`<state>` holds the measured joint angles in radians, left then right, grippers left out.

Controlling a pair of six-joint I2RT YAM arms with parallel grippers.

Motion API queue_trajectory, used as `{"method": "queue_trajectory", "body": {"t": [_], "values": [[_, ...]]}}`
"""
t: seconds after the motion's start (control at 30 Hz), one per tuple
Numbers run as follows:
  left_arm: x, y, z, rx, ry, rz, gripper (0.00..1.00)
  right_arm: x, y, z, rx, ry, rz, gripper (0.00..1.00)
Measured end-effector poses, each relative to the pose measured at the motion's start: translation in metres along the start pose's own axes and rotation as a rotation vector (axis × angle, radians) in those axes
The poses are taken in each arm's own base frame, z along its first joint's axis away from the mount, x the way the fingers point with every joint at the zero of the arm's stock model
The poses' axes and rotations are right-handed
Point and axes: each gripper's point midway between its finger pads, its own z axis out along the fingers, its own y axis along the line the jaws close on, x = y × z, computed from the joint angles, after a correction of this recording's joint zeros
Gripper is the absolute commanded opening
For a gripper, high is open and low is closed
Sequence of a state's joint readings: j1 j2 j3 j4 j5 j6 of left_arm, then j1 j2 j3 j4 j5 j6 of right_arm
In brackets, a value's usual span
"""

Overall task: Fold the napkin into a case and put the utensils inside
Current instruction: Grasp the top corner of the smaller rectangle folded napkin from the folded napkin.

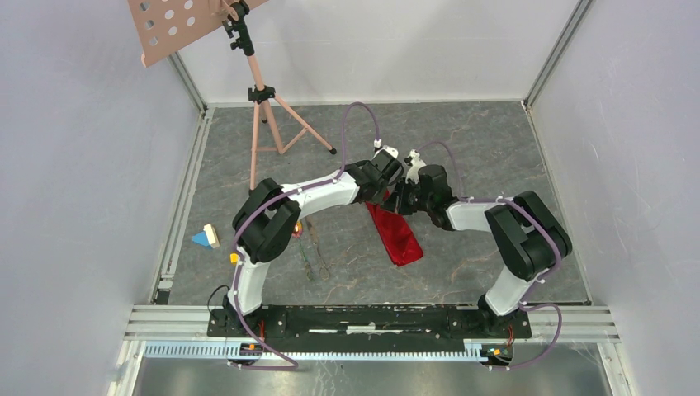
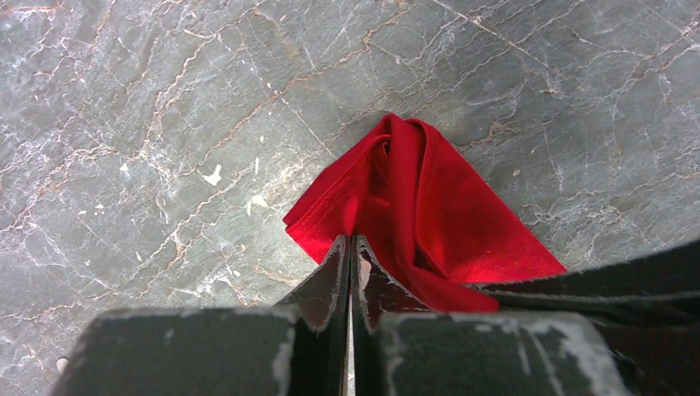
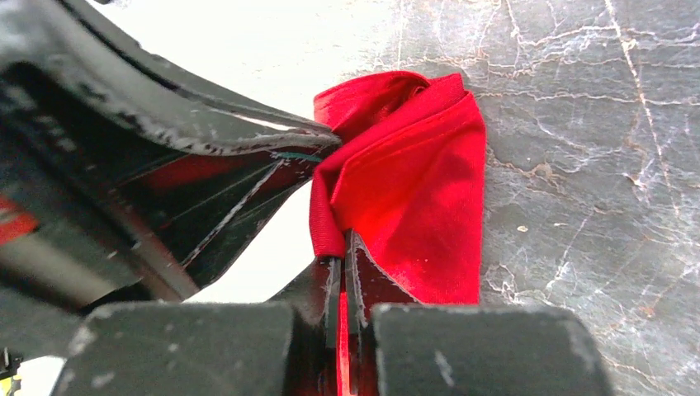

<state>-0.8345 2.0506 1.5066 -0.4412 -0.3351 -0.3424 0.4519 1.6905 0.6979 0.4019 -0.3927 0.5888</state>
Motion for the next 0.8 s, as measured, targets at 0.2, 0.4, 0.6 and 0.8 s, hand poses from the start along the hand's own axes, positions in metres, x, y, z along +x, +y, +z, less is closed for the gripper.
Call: {"method": "queue_trajectory", "body": {"t": [0.2,0.4,0.6,0.8], "values": [[0.003,-0.004,0.001,0.046,0.015,-0.010,0.02,0.010,-0.004,0.016,0.004,0.043,-0.011,0.06],[0.011,-0.002,0.004,0.086,0.036,-0.033,0.02,0.012,-0.003,0.022,-0.019,0.063,-0.033,0.26],[0.015,-0.002,0.007,0.106,0.047,-0.058,0.02,0.006,-0.001,0.015,-0.034,0.059,-0.052,0.39],[0.019,-0.003,0.009,0.119,0.054,-0.073,0.02,-0.011,0.011,0.005,-0.064,0.016,-0.088,0.43]]}}
